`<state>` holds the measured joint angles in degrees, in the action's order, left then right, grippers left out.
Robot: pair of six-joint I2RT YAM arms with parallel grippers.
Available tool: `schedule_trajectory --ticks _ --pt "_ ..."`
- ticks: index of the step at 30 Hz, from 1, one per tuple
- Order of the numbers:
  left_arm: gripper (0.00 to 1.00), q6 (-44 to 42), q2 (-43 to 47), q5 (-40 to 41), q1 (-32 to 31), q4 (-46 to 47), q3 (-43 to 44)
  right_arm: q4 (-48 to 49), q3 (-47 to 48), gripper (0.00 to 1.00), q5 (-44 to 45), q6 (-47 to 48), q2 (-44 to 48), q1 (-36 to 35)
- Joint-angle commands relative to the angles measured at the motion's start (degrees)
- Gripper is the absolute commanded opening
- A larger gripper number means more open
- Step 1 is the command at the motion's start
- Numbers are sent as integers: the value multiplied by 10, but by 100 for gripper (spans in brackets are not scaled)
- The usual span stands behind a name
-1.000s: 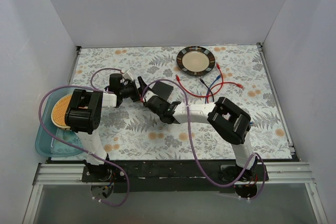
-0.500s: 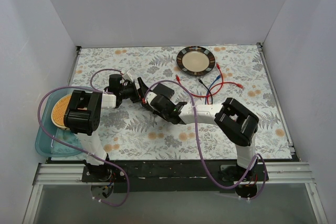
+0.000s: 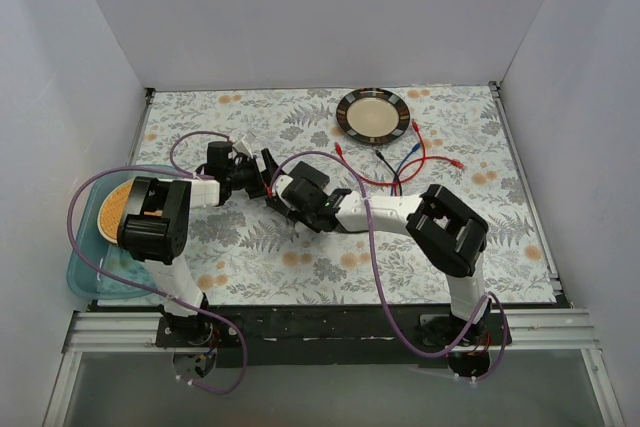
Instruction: Insert the plug into the switch port
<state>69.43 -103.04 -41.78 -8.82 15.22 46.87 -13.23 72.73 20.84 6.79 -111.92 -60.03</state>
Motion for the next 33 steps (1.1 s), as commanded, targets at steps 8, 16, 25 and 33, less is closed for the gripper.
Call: schedule_trajectory --ticks 8,16,25,33 --pt "89 14 42 -9 -31 -77 -22 30 29 1 -113 -25 -23 -3" --pt "94 10 53 76 -22 -75 -44 46 -2 1 -173 -63 -13 10" --pt "95 29 75 89 -6 -50 -70 42 -43 1 -128 -102 13 10" --pt "96 30 127 113 -3 -67 -75 22 -70 1 -95 -117 39 9"
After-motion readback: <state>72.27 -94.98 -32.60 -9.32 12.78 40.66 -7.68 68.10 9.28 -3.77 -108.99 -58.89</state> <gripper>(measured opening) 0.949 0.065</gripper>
